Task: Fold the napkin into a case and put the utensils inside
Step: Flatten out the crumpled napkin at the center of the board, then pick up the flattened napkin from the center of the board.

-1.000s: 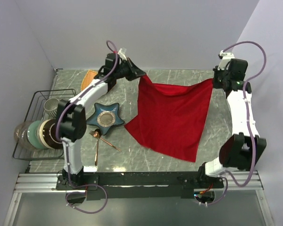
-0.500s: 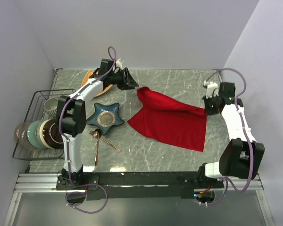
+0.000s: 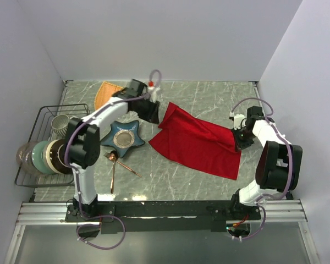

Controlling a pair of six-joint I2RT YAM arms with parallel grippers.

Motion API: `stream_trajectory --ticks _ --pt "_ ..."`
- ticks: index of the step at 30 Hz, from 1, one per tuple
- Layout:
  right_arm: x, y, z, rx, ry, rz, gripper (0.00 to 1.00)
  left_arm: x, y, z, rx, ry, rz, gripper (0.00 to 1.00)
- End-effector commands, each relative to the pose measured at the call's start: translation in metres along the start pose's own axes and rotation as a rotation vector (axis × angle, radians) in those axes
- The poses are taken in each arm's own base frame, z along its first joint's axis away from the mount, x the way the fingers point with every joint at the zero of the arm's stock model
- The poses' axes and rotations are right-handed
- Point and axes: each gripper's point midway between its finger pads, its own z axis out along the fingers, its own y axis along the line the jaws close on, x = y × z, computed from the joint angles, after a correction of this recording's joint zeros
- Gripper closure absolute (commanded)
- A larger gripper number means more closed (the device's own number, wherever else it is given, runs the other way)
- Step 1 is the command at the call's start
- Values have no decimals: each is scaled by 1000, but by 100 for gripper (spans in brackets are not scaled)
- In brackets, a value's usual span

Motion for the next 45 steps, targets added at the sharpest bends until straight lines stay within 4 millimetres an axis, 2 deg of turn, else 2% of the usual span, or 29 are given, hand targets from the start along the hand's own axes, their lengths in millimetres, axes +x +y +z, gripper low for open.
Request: stream_trajectory --ticks 1,6,12,13,15,18,21,22,24,28,30,35,38,42,43,44,45 --pt "2 -8 8 57 38 39 100 19 5 23 -124 107 152 48" --pt "-5 -23 23 105 72 107 100 25 -4 46 -158 117 216 47" --pt "-1 -36 31 160 122 109 100 32 4 73 -279 156 280 48" --pt "0 -39 31 177 130 109 100 39 10 79 -300 182 276 50" --pt "0 -41 32 178 132 104 100 40 13 82 -331 193 280 53" --pt "1 -48 29 215 143 94 100 51 23 83 -376 231 277 62" --pt "0 -55 28 238 147 87 100 62 24 77 -378 280 272 78" --pt "1 -57 28 244 151 88 100 65 23 71 -375 297 270 92" --pt "0 -63 26 263 153 89 100 65 20 64 -377 302 262 99" --pt "-1 -73 22 296 154 85 100 58 18 38 -390 298 215 99" --pt "0 -76 19 307 154 83 100 63 17 27 -379 332 178 99" --pt "-3 -79 15 311 142 87 100 64 -9 5 -290 339 148 99" --pt "-8 -79 11 308 123 89 100 74 -17 -4 -259 378 133 99" --pt "-18 -75 6 280 95 91 100 99 -29 -13 -174 468 112 99" --pt "-22 -70 5 254 79 92 100 100 -30 -17 -138 470 122 91" --pt "-26 -70 0 251 72 92 100 97 -43 -19 -44 449 109 86" --pt "-29 -69 -4 248 62 94 100 86 -49 -27 -3 403 108 83"
